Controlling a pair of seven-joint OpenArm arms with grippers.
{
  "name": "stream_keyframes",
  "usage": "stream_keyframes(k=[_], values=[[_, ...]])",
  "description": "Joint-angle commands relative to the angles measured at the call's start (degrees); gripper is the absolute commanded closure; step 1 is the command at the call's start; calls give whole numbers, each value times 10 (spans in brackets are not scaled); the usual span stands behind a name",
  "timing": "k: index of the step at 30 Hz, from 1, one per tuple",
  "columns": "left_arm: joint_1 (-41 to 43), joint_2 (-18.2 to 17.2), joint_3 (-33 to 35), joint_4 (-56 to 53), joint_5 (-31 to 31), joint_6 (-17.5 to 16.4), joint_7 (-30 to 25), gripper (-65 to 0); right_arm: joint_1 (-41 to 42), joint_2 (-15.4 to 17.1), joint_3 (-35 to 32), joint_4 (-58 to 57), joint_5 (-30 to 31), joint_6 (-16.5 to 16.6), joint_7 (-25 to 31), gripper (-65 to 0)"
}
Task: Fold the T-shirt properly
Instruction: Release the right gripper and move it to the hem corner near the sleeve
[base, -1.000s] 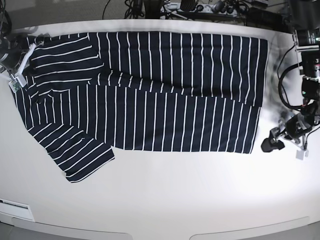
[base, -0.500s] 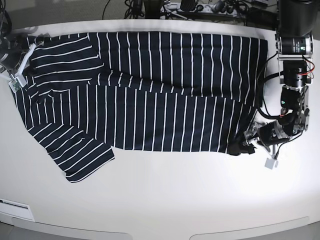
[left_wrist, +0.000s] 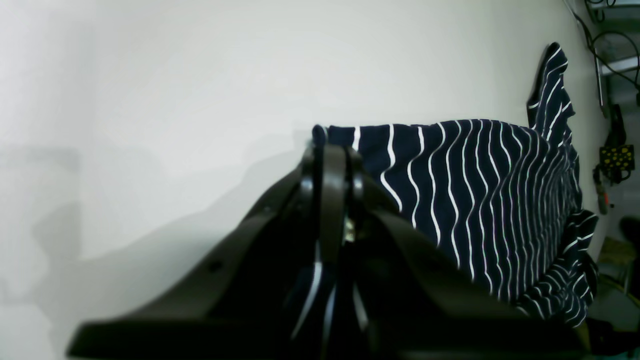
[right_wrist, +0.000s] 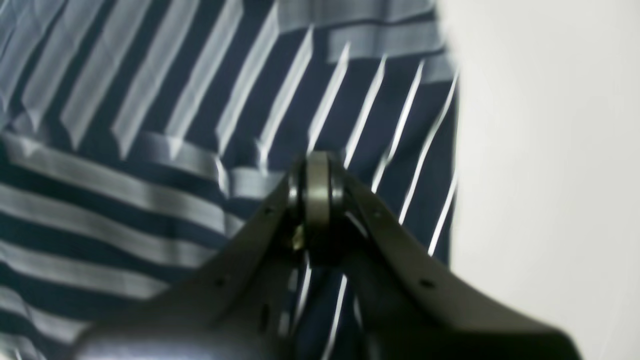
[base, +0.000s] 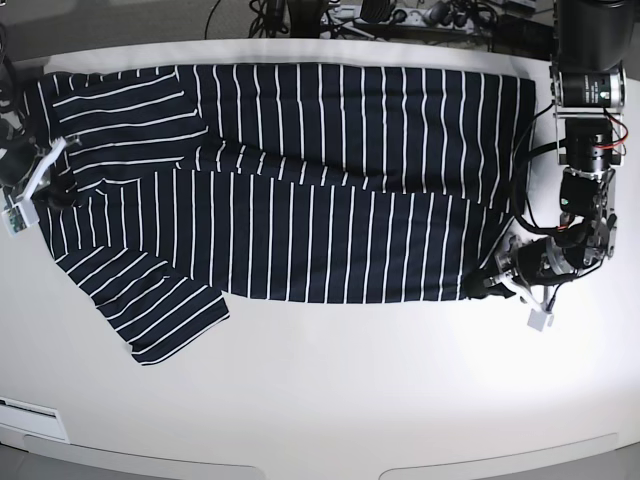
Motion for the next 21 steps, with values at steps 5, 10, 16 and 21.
stream_keyframes(k=[5,10,16,21], values=[[-6,-8,2,2,26,11,25,0,97,3,7,4,1,-3,40,0],[-6,-8,2,2,26,11,32,0,189,-28,6,-83,-14,41,49,0],[-6,-8,2,2,26,11,32,0,322,-36,-33,-325,-6,52,49,-270],[-6,-8,2,2,26,11,34,0,420,-37,-100,-480,5,68,46,-332]])
